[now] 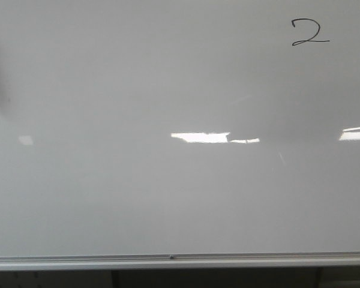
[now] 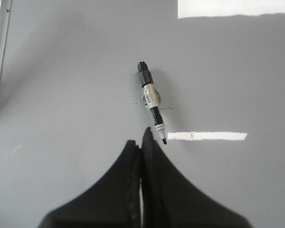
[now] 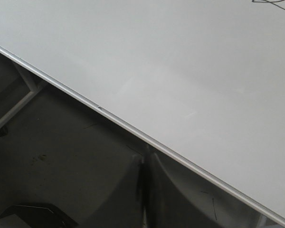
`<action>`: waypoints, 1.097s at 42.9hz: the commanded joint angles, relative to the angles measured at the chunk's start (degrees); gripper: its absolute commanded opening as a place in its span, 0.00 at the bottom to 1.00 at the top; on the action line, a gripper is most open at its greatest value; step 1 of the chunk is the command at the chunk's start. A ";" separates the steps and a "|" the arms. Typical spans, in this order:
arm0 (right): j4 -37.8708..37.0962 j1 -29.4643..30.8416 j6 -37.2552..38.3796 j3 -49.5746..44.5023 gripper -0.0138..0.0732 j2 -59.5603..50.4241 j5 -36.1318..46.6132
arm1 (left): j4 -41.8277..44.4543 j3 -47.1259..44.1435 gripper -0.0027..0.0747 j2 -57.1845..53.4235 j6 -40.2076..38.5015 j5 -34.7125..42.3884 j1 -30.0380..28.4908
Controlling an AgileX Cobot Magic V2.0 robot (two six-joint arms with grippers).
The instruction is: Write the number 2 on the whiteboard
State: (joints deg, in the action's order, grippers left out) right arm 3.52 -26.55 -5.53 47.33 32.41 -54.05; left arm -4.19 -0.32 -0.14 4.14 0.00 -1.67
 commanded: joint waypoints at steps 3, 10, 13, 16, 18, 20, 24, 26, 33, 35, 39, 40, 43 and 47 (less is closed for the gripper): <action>-0.33 0.36 -0.23 1.49 0.07 0.24 3.52 | 0.00 -1.90 0.01 -1.57 -0.05 4.48 0.38; -0.33 0.36 -0.23 1.49 0.07 0.24 3.52 | 0.00 -1.90 0.01 -1.57 -0.05 4.48 0.38; -0.33 0.36 -0.23 1.49 0.07 0.24 3.52 | 0.00 -1.90 0.01 -1.57 -0.05 4.48 0.38; -0.33 0.36 -0.23 1.49 0.07 0.24 3.52 | 0.00 -1.90 0.01 -1.57 -0.05 4.48 0.38; -0.33 0.36 -0.23 1.49 0.07 0.24 3.52 | 0.00 -1.90 0.01 -1.57 -0.05 4.48 0.38; -0.33 0.36 -0.23 1.49 0.07 0.24 3.52 | 0.00 -1.90 0.01 -1.57 -0.05 4.48 0.38; -0.33 0.36 -0.23 1.49 0.07 0.24 3.52 | 0.00 -1.90 0.01 -1.57 -0.05 4.48 0.38; -0.33 0.36 -0.23 1.49 0.07 0.24 3.52 | 0.00 -1.90 0.01 -1.57 -0.05 4.48 0.38; -1.58 1.80 -0.29 -0.89 0.07 -3.46 5.06 | 0.00 -1.90 0.01 -1.57 -0.05 4.48 0.38; -2.30 3.15 -0.29 -3.12 0.07 -5.24 7.66 | 0.00 -1.90 0.01 -1.57 -0.05 4.48 0.38; -2.60 7.61 -0.29 -8.91 0.07 -10.48 15.06 | 0.00 -1.90 0.01 -1.57 -0.05 4.48 0.38; -2.60 8.94 -0.29 -10.98 0.07 -11.78 17.47 | 0.00 -1.90 0.01 -1.57 -0.05 4.48 0.38; -2.60 12.34 -0.29 -16.96 0.07 -16.72 23.99 | 0.00 -1.90 0.01 -1.57 -0.05 4.48 0.38; -2.60 16.56 -0.29 -23.58 0.07 -22.15 30.65 | 0.00 -1.90 0.01 -1.57 -0.05 4.48 0.38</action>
State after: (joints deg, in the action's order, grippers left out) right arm 1.62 -13.32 -5.53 27.36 13.51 -34.34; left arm -4.19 -0.32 -0.14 4.14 0.00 -1.67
